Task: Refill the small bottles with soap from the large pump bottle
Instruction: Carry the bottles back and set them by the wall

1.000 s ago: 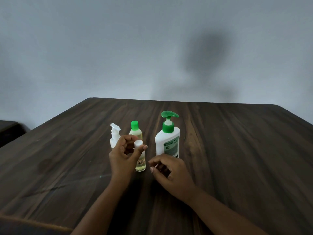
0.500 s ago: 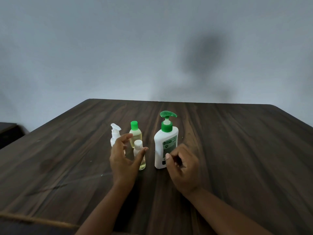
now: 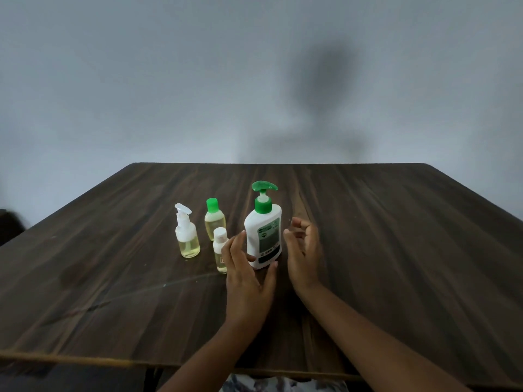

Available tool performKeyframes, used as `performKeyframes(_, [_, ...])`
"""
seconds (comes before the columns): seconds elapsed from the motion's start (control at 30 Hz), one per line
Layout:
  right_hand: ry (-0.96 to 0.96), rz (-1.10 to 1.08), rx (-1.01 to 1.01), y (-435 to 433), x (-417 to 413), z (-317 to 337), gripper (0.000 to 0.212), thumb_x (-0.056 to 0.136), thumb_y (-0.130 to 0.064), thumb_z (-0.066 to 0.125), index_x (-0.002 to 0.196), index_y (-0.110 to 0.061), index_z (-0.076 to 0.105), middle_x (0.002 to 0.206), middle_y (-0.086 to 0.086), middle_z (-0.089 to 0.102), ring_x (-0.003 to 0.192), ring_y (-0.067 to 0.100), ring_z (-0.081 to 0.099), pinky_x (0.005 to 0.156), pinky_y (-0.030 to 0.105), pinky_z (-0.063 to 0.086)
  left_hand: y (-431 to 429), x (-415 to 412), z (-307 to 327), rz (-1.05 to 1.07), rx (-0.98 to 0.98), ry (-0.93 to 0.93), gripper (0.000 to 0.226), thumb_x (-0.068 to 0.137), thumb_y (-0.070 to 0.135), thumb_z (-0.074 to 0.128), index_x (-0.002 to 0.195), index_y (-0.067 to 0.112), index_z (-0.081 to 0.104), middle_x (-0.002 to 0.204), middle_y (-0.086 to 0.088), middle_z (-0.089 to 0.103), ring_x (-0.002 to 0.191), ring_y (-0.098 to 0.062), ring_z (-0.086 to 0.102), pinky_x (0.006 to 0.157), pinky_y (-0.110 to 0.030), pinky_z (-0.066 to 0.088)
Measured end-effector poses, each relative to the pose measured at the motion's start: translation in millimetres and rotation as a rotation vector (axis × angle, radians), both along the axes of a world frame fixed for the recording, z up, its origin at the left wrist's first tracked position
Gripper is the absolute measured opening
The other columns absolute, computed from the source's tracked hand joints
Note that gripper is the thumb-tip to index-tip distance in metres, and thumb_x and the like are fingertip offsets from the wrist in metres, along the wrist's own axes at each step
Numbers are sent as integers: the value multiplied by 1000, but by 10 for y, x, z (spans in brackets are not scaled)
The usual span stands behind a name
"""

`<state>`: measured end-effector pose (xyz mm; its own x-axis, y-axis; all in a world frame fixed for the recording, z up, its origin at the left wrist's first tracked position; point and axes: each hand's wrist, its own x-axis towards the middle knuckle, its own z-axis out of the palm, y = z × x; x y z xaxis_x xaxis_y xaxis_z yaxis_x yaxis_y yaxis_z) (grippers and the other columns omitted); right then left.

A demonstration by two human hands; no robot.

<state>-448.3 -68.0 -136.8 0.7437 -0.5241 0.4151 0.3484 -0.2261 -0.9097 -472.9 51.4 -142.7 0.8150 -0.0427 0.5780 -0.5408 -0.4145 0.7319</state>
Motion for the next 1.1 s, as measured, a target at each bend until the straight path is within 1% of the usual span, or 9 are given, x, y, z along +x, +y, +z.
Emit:
performKeyframes(0.23, [33, 8, -165, 68, -4, -100, 51, 82, -52, 48, 128, -31, 40, 130, -8, 46, 121, 8, 47, 98, 24, 43, 28, 39, -77, 2, 3, 74, 91, 76, 16, 78, 140, 39, 17, 139, 19, 20, 119, -11, 44, 97, -42, 48])
performKeyframes(0.43, [78, 167, -68, 51, -59, -122, 60, 88, -44, 52, 142, -27, 33, 147, -2, 39, 137, 18, 39, 110, 43, 39, 3, 24, 17, 24, -52, 19, 77, 81, 27, 58, 147, 18, 19, 149, 7, 19, 138, -23, 30, 108, -45, 39])
performKeyframes(0.53, [105, 194, -93, 52, -77, -20, 62, 91, -39, 50, 146, -23, 30, 153, 1, 35, 142, 21, 33, 116, 38, 31, -5, 11, 190, 12, -57, 89, 73, 84, 23, 55, 147, 23, 19, 149, 6, 22, 135, -28, 37, 105, -43, 41])
performKeyframes(0.67, [211, 241, -134, -55, -63, 135, 67, 91, -36, 54, 150, -23, 23, 157, -3, 29, 145, 17, 29, 119, 33, 25, -14, -2, 491, 9, 7, 227, 65, 88, 21, 56, 144, 28, 25, 144, 28, 28, 135, -13, 37, 107, -32, 40])
performKeyframes(0.77, [348, 396, -178, -177, -39, 278, 78, 86, -36, 64, 152, -25, 23, 155, -8, 34, 143, 12, 33, 117, 39, 32, 3, 30, 742, 42, 115, 297, 63, 86, 11, 67, 139, 23, 35, 138, 24, 39, 127, -6, 45, 100, -25, 44])
performKeyframes(0.87, [514, 489, -230, -277, -53, 547, 80, 83, -42, 64, 150, -29, 21, 148, -11, 39, 136, -3, 37, 111, 14, 32, -1, 130, 1013, 40, 225, 362, 56, 79, -1, 71, 128, 16, 51, 124, 18, 48, 110, -2, 53, 89, -26, 51])
performKeyframes(0.93, [548, 490, -277, -336, -43, 677, 74, 84, -41, 62, 149, -26, 29, 143, -7, 47, 131, -2, 44, 107, 11, 35, -28, 225, 1151, 35, 279, 434, 46, 77, -4, 69, 119, 14, 59, 115, 18, 50, 100, 1, 52, 83, -22, 50])
performKeyframes(1.03, [519, 422, -283, -420, 48, 734, 49, 86, -16, 64, 132, -23, 49, 126, -15, 58, 118, -5, 53, 101, 24, 47, -82, 390, 1255, -28, 368, 512, 31, 81, -3, 63, 109, 10, 61, 105, 14, 50, 89, -4, 53, 71, -6, 39])
performKeyframes(1.1, [498, 371, -306, -457, 140, 726, 50, 84, -2, 66, 126, -25, 51, 119, -16, 59, 112, -5, 56, 98, 23, 48, -108, 561, 1260, -75, 444, 511, 28, 80, -4, 62, 106, 7, 60, 102, 7, 53, 84, -10, 54, 64, -8, 35])
